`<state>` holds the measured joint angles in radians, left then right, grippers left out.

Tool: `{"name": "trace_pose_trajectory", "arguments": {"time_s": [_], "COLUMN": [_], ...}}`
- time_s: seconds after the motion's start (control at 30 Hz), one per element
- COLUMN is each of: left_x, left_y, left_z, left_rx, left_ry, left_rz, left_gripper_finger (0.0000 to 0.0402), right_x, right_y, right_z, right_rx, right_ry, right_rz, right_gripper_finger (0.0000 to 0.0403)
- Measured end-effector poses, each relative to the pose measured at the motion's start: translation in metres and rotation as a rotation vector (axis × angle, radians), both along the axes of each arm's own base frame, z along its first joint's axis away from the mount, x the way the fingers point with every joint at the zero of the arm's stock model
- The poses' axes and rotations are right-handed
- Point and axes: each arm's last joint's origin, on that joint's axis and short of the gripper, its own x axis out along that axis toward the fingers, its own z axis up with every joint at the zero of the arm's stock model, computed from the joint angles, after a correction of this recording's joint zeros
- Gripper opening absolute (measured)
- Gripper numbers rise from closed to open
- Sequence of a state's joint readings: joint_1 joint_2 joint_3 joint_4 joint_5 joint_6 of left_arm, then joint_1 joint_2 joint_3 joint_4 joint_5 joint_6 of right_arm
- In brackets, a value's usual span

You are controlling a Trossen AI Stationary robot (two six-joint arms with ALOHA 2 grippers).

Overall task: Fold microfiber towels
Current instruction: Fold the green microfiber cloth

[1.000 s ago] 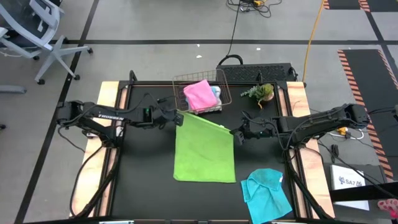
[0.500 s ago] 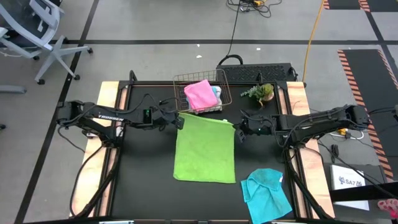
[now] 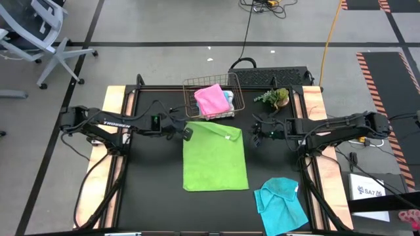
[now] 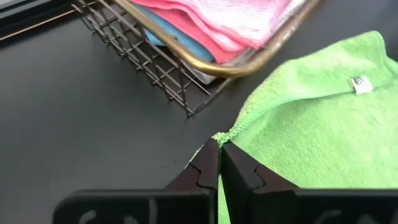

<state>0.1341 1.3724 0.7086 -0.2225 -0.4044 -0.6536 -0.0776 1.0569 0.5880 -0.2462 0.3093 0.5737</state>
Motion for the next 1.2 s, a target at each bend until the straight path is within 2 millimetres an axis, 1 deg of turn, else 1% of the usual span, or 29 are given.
{"name": "trace_pose_trajectory", "arguments": {"time_s": [0.1, 0.3, 0.4, 0.5, 0.73, 0.8, 0.87, 0.93, 1.0, 1.1, 1.2], "left_x": [0.000, 0.000, 0.000, 0.000, -0.005, -0.006, -0.005, -0.002, 0.002, 0.003, 0.005], "left_y": [0.000, 0.000, 0.000, 0.002, 0.015, 0.017, 0.015, 0.006, -0.009, -0.038, -0.070], "left_z": [0.000, 0.000, 0.000, 0.000, -0.002, -0.003, -0.003, -0.003, -0.005, -0.009, -0.016], "left_rx": [0.002, 0.004, 0.011, 0.014, 0.018, -0.024, -0.130, -0.243, -0.310, -0.350, -0.380], "left_ry": [0.003, 0.004, 0.011, 0.018, 0.052, 0.042, -0.004, -0.037, -0.040, 0.001, 0.003], "left_rz": [-0.008, -0.010, -0.022, -0.029, 0.021, 0.041, 0.032, -0.036, -0.113, -0.186, -0.192], "left_gripper_finger": [0.0020, 0.0040, 0.0050, 0.0068, 0.0107, 0.0112, 0.0112, 0.0113, 0.0113, 0.0113, 0.0113], "right_x": [0.000, 0.002, 0.003, 0.003, 0.003, 0.003, 0.003, 0.004, 0.005, 0.008, 0.012], "right_y": [0.000, 0.003, 0.003, 0.003, 0.003, 0.004, 0.007, 0.012, 0.020, 0.035, 0.052], "right_z": [0.000, 0.001, 0.001, 0.001, 0.001, 0.001, 0.001, 0.000, -0.002, -0.006, -0.014], "right_rx": [0.007, 0.113, 0.112, 0.112, 0.120, 0.153, 0.195, 0.228, 0.248, 0.292, 0.362], "right_ry": [-0.003, -0.048, -0.049, -0.049, -0.050, -0.056, -0.060, -0.061, -0.052, -0.041, -0.006], "right_rz": [-0.006, 0.034, 0.033, 0.033, 0.036, 0.049, 0.070, 0.095, 0.114, 0.147, 0.192], "right_gripper_finger": [0.0138, 0.0128, 0.0123, 0.0117, 0.0106, 0.0104, 0.0104, 0.0103, 0.0097, 0.0080, 0.0052]}}
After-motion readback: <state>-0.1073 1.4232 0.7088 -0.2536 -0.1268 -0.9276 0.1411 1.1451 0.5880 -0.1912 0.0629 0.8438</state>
